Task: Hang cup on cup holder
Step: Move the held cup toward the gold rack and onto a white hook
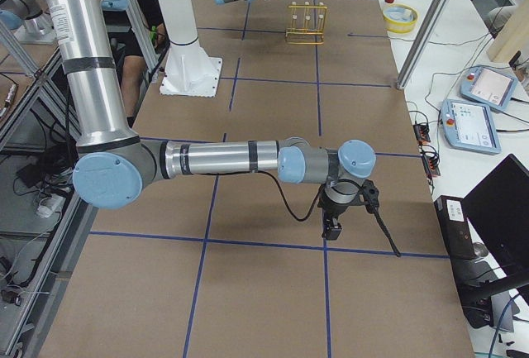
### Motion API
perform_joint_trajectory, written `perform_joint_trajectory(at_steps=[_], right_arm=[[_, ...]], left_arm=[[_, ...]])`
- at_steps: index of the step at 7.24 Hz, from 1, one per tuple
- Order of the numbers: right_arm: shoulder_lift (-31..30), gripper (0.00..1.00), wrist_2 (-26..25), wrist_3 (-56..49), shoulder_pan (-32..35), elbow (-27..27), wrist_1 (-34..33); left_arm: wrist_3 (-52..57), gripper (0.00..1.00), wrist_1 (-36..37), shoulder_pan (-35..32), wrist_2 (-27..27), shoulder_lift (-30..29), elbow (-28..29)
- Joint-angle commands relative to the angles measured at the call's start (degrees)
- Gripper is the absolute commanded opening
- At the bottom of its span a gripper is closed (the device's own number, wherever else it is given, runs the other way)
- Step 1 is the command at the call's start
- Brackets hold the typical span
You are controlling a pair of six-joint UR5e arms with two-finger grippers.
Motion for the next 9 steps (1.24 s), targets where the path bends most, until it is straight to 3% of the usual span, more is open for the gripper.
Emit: perform_joint_trajectory(at_steps=[1, 9], right_arm=[[0.0, 1.0, 0.0, 0.0, 0.0, 0.0, 0.0], [0.0, 1.0, 0.0, 0.0, 0.0, 0.0, 0.0]], left_arm=[[-0.06, 0.0, -0.44, 0.88, 1.14, -2.26, 1.99], [-0.67, 0.0, -0.35, 0.97, 0.17, -4.37, 5.86]])
